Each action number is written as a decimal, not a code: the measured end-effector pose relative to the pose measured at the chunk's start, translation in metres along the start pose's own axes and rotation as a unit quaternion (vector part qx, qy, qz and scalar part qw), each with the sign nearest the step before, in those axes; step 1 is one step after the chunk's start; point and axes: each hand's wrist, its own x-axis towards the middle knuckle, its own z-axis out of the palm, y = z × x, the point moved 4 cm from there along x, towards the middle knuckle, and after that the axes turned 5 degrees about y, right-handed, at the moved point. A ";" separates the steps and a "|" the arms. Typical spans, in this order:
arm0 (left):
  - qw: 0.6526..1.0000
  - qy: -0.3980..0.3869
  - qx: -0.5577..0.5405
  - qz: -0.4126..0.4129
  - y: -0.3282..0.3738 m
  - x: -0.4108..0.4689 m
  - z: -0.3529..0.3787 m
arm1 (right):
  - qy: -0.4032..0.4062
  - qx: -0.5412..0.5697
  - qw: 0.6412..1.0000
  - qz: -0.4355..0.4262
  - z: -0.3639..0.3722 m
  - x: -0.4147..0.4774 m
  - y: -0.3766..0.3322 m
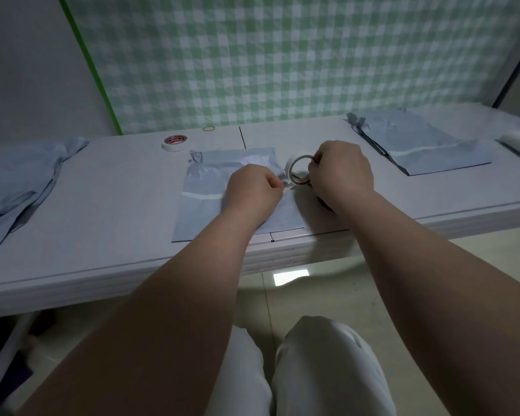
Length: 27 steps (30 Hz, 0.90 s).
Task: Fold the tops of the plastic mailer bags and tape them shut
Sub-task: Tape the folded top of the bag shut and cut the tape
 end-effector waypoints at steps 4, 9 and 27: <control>0.994 -0.019 -0.102 -0.017 -0.004 -0.002 0.000 | 0.039 0.003 0.999 -0.031 -0.008 0.000 -0.008; 0.950 -0.021 -0.306 -0.061 -0.007 -0.003 -0.005 | 0.017 0.065 0.991 -0.113 -0.015 0.000 -0.021; 0.950 0.066 -0.268 -0.147 -0.015 -0.001 -0.010 | -0.150 -0.184 0.971 -0.020 -0.039 -0.027 0.002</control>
